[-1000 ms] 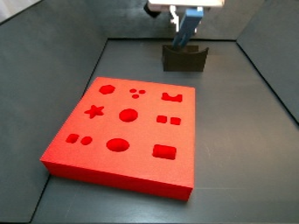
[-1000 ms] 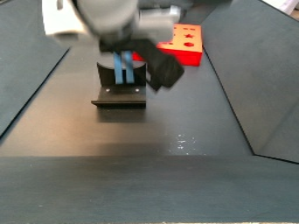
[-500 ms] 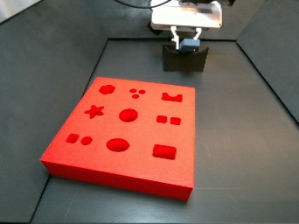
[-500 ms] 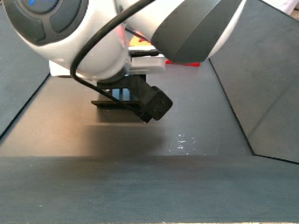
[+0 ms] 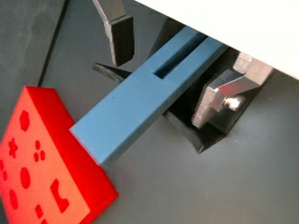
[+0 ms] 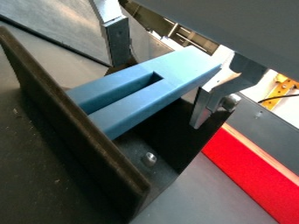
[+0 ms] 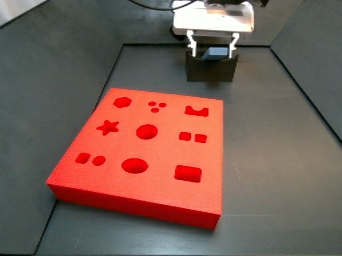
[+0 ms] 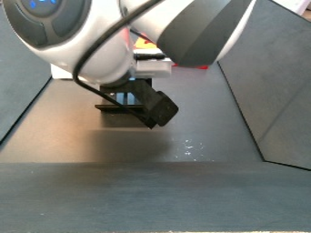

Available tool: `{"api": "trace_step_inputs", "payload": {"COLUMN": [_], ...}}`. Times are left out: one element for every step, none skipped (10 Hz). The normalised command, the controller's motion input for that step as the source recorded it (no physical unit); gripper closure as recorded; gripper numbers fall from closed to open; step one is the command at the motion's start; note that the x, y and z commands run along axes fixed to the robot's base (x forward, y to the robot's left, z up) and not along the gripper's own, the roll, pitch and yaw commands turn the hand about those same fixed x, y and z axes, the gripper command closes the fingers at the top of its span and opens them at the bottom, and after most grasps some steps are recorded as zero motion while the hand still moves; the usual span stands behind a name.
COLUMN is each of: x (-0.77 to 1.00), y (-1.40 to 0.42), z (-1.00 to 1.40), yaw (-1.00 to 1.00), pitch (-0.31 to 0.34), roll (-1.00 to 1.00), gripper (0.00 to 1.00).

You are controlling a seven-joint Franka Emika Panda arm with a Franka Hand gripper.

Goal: Pick up the double-square object. Move up. Rotate the double-square object. Place the double-square object on the fixture. Regrasp the double-square object. Move to above the board. Insert the double-square object.
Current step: Regrasp the double-square object.

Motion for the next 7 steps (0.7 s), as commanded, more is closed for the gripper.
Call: {"api": "trace_step_inputs", "payload": {"x": [-0.01, -0.02, -0.03, -0.03, -0.04, -0.04, -0.03], "y": [0.0, 0.0, 0.0, 0.0, 0.0, 0.0, 0.0], "z": [1.0, 1.0, 1.0, 1.0, 0.9, 0.66, 0.48], "yaw": [-0.03, -0.02, -0.02, -0.02, -0.02, -0.02, -0.02], "pitch": [0.032, 0.035, 0.036, 0.037, 0.033, 0.032, 0.033], "roll": [-0.01, 0.02, 0.04, 0.05, 0.05, 0.05, 0.05], "gripper": [0.0, 0.0, 0.0, 0.0, 0.0, 0.0, 0.0]}}
